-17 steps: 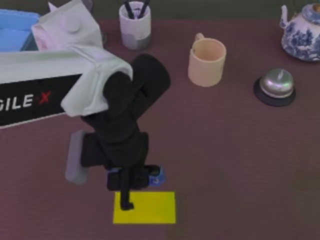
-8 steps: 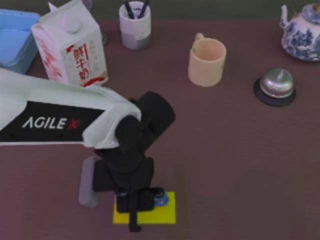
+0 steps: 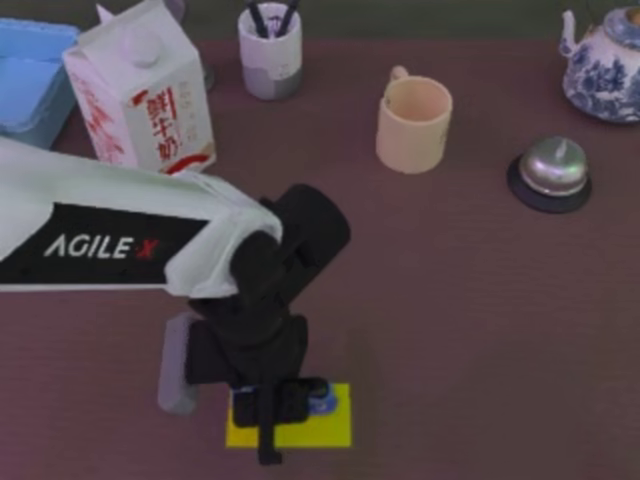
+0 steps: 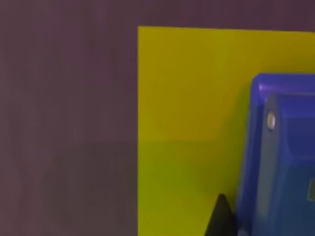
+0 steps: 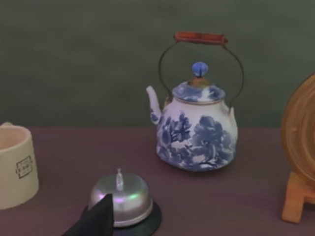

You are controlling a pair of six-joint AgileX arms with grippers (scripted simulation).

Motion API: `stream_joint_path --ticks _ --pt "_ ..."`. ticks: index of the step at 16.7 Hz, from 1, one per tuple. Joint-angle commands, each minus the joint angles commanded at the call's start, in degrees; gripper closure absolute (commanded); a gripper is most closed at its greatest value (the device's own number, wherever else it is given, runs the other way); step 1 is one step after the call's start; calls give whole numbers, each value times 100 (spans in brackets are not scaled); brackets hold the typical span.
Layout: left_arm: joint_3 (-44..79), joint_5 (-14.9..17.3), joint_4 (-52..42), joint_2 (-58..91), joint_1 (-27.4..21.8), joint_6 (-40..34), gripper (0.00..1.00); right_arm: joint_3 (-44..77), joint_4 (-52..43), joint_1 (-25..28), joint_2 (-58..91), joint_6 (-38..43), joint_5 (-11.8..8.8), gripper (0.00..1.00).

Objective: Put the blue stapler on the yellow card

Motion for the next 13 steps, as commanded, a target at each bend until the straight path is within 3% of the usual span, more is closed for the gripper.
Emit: stream_joint_path --ticks 7,13 --pt "0 0 0 0 0 0 2 0 0 0 0 0 0 0" --pt "0 0 0 0 0 0 0 0 0 0 0 0 0 0"
